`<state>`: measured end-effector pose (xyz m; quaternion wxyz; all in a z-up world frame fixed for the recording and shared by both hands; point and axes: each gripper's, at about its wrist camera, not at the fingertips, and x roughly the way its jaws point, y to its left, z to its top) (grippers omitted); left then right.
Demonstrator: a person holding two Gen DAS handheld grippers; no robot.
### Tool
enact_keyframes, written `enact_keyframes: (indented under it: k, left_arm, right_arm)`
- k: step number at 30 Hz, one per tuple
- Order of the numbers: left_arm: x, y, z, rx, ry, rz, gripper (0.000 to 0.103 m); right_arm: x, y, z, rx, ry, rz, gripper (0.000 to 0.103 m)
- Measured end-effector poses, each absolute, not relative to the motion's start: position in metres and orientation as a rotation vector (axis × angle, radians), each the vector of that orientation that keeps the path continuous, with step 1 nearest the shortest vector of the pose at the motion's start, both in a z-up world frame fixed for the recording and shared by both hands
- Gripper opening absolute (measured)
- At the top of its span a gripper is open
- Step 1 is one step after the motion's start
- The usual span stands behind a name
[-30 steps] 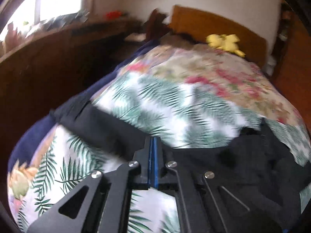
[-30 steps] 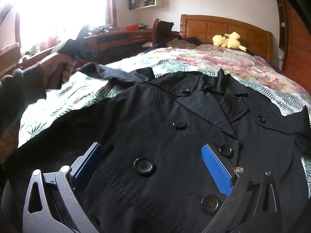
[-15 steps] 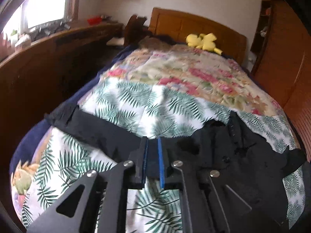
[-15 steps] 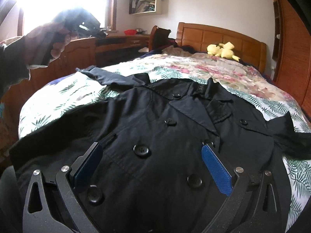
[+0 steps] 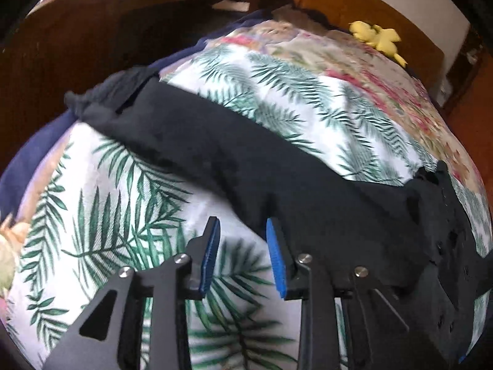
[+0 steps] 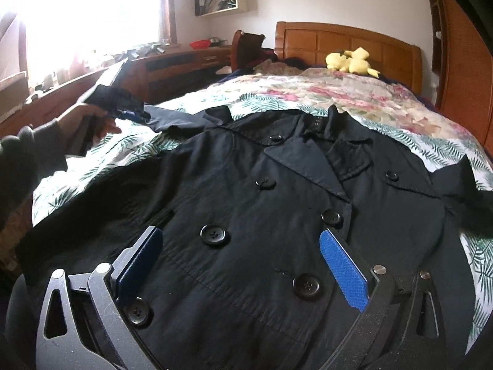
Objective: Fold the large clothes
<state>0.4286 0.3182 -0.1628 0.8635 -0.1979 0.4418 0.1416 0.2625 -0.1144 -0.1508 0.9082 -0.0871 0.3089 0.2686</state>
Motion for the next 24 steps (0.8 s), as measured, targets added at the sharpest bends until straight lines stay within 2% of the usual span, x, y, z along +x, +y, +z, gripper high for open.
enact_keyframes:
  k: [12, 13, 15, 19, 24]
  left_arm:
    - [0.455, 0.349, -0.173, -0.509, 0.856, 0.346, 0.028]
    - [0.456, 0.349, -0.172, -0.497, 0.847, 0.347, 0.010]
    - [0.460, 0.345, -0.168, -0.455, 0.842, 0.362, 0.002]
    - [0.457, 0.319, -0.132, -0.348, 0.777, 0.384, 0.000]
    - [0.441, 0.259, -0.057, -0.243, 0.681, 0.275, 0.000]
  right_arm:
    - [0.267, -0.111, -0.156, -0.182, 0.653, 0.568, 0.103]
    - [0.268, -0.111, -0.157, -0.180, 0.656, 0.569, 0.103]
    - [0.270, -0.110, -0.158, -0.177, 0.664, 0.571, 0.103]
    - [0.271, -0.113, -0.156, -0.163, 0.664, 0.573, 0.103]
    - [0.264, -0.121, -0.142, -0.159, 0.627, 0.562, 0.103]
